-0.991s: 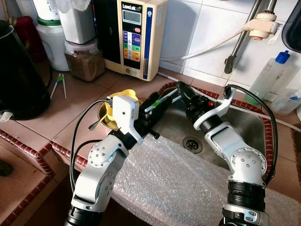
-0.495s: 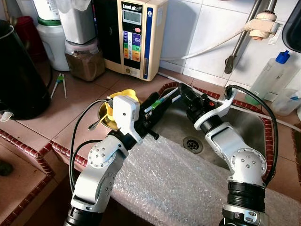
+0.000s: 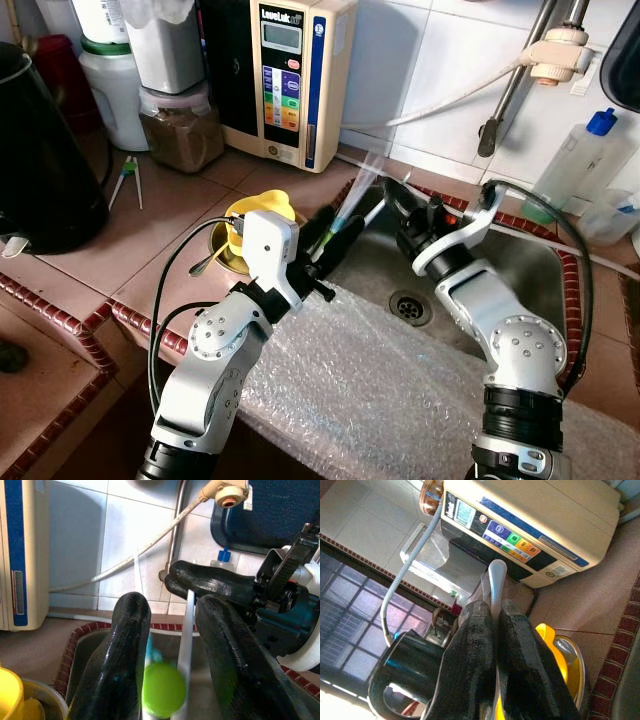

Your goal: Kitchen organization

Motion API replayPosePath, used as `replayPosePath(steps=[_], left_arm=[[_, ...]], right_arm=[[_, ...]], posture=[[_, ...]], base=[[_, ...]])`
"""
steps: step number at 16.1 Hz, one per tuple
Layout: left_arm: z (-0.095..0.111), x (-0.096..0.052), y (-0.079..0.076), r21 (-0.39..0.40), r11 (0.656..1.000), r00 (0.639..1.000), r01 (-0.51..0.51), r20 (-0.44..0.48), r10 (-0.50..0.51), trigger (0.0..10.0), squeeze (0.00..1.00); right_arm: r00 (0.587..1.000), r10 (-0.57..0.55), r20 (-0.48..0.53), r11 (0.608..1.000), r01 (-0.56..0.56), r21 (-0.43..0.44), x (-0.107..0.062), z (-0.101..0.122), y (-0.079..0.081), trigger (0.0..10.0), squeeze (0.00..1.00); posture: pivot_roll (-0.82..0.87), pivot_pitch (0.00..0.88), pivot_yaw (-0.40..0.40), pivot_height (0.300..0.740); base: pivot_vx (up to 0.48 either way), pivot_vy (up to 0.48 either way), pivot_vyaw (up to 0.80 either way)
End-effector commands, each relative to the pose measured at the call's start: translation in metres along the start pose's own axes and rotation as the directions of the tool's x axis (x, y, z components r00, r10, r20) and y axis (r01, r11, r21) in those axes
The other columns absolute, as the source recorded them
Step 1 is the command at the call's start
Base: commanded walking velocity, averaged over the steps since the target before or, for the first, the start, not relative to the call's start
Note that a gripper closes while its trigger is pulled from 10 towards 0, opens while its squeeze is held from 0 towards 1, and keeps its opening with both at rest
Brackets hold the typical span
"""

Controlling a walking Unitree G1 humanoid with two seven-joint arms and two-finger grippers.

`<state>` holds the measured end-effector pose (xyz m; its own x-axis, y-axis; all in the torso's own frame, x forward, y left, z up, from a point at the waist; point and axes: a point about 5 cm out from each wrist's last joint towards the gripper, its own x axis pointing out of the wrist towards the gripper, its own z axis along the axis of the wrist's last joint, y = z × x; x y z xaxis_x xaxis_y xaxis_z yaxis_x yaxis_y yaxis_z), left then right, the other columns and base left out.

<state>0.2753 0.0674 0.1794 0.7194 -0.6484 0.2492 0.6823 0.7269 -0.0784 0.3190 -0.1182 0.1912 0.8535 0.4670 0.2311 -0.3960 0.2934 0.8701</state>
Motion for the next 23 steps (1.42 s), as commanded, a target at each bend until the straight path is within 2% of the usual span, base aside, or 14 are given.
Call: replayPosePath(steps=[1, 3, 6, 7, 8, 9, 10, 12, 14, 15, 16, 17, 21, 23], left_arm=[[0.003, 0.003, -0.003, 0.014, 1.000, 1.000, 0.027, 0.006, -0.027, 10.0, 1.00], [0.001, 0.004, 0.004, 0.018, 1.000, 1.000, 0.009, -0.012, -0.009, 10.0, 1.00], [-0.001, 0.002, 0.010, -0.010, 1.000, 0.998, 0.020, -0.056, -0.021, 10.0, 1.00], [-0.003, -0.002, 0.013, 0.004, 0.999, 0.995, 0.035, -0.096, -0.034, 10.0, 1.00], [-0.008, -0.011, 0.015, 0.031, 0.996, 0.985, 0.079, -0.158, -0.073, 10.0, 1.00], [-0.009, -0.014, 0.016, 0.027, 0.996, 0.981, 0.088, -0.178, -0.082, 10.0, 1.00], [-0.013, -0.020, 0.016, 0.015, 0.993, 0.970, 0.119, -0.217, -0.113, 10.0, 1.00], [-0.020, -0.029, 0.015, 0.006, 0.987, 0.948, 0.158, -0.282, -0.150, 10.0, 1.00], [-0.026, -0.033, 0.012, -0.005, 0.982, 0.927, 0.188, -0.330, -0.179, 10.0, 1.00], [-0.027, -0.033, 0.012, 0.001, 0.982, 0.926, 0.187, -0.335, -0.176, 10.0, 1.00], [-0.028, -0.033, 0.012, 0.005, 0.982, 0.924, 0.187, -0.340, -0.174, 10.0, 1.00], [-0.027, -0.032, 0.012, 0.001, 0.982, 0.923, 0.187, -0.341, -0.176, 10.0, 1.00], [-0.031, -0.033, 0.007, -0.004, 0.983, 0.920, 0.184, -0.352, -0.174, 10.0, 1.00], [-0.033, -0.035, 0.005, -0.012, 0.984, 0.917, 0.176, -0.362, -0.168, 10.0, 1.00]], right_arm=[[1.000, -0.012, 0.004, 1.000, 0.012, -0.009, 0.000, 0.001, -0.001, 0.0, 0.00], [0.999, -0.037, 0.033, 0.999, 0.038, -0.029, 0.002, 0.007, -0.004, 0.0, 0.00], [0.992, -0.089, 0.088, 0.985, 0.100, -0.137, 0.003, 0.021, -0.009, 0.0, 0.00], [0.988, -0.110, 0.107, 0.968, 0.131, -0.213, 0.003, 0.028, -0.012, 0.0, 0.00], [0.980, -0.147, 0.134, 0.926, 0.184, -0.331, 0.002, 0.040, -0.018, 0.0, 0.00], [0.976, -0.165, 0.145, 0.909, 0.207, -0.362, 0.001, 0.045, -0.021, 0.0, 0.00], [0.965, -0.200, 0.168, 0.856, 0.255, -0.450, -0.002, 0.053, -0.029, 0.0, 0.00], [0.952, -0.253, 0.175, 0.776, 0.307, -0.551, -0.006, 0.058, -0.040, 0.0, 0.00], [0.935, -0.324, 0.143, 0.614, 0.323, -0.720, -0.011, 0.055, -0.060, 0.0, 0.00], [0.934, -0.335, 0.123, 0.565, 0.304, -0.767, -0.012, 0.053, -0.064, 0.6, 0.00], [0.930, -0.357, 0.094, 0.537, 0.286, -0.793, -0.013, 0.050, -0.070, 9.1, 0.31], [0.928, -0.365, 0.077, 0.512, 0.269, -0.816, -0.013, 0.049, -0.073, 10.0, 1.00], [0.925, -0.374, 0.071, 0.470, 0.255, -0.845, -0.011, 0.047, -0.080, 10.0, 1.00], [0.927, -0.374, 0.023, 0.445, 0.201, -0.872, -0.012, 0.037, -0.081, 10.0, 1.00]], posture=[[-0.02, 0.000, -0.039, 0.740], [-0.02, 0.000, -0.038, 0.740], [-0.02, 0.000, -0.034, 0.740], [-0.02, 0.000, -0.032, 0.740], [-0.01, 0.000, -0.031, 0.740], [-0.01, 0.002, -0.029, 0.740], [-0.01, 0.002, -0.030, 0.740], [-0.01, 0.003, -0.028, 0.740], [-0.01, 0.005, -0.026, 0.740], [-0.01, 0.005, -0.026, 0.740], [-0.01, 0.004, -0.027, 0.740], [-0.01, 0.003, -0.028, 0.740], [0.00, 0.000, -0.030, 0.740], [0.00, 0.000, -0.029, 0.740]], base=[[0.000, 0.000, 0.00], [0.000, 0.000, 0.00], [0.000, 0.000, 0.00], [0.000, 0.000, 0.00], [0.000, 0.000, 0.00], [0.000, 0.000, 0.00], [0.000, 0.000, 0.00], [0.000, 0.000, 0.00], [0.000, 0.000, 0.00], [0.000, 0.000, 0.00], [0.000, 0.000, 0.00], [0.000, 0.000, 0.00], [0.000, 0.000, 0.00], [0.000, 0.000, 0.00]])
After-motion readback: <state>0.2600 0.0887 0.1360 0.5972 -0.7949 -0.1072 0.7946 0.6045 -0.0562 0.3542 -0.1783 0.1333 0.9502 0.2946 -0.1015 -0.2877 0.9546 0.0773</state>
